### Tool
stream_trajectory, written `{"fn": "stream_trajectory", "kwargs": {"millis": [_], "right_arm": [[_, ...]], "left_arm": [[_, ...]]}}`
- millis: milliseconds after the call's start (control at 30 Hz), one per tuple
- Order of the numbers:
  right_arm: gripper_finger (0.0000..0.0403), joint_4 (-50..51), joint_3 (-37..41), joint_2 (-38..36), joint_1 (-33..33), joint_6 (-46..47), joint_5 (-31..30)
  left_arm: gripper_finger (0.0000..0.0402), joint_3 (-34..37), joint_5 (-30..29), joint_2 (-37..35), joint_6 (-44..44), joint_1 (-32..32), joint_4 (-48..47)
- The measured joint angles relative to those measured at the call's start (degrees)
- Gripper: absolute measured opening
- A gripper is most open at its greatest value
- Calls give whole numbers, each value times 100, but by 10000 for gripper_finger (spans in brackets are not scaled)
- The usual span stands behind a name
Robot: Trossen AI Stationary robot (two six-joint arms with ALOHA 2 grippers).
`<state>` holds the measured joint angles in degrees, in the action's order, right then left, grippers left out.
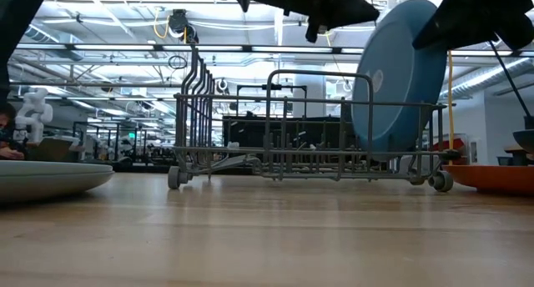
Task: Sort dishes
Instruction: Put the blue plate into the dish rack
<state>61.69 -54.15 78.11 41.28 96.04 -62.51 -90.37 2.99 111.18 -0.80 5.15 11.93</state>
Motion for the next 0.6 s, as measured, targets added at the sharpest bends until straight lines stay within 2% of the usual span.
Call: {"fn": "stream_trajectory", "kwargs": {"millis": [133, 300, 600], "right_arm": [[123, -9, 0, 2, 0, -144, 10], [162, 1, 0, 2, 0, -233, 1], [244, 104, 0, 2, 0, -206, -12]], "left_arm": [[57, 0, -12, -2, 0, 0, 320], [85, 0, -21, -2, 2, 2, 153], [94, 0, -23, -2, -2, 2, -177]]}}
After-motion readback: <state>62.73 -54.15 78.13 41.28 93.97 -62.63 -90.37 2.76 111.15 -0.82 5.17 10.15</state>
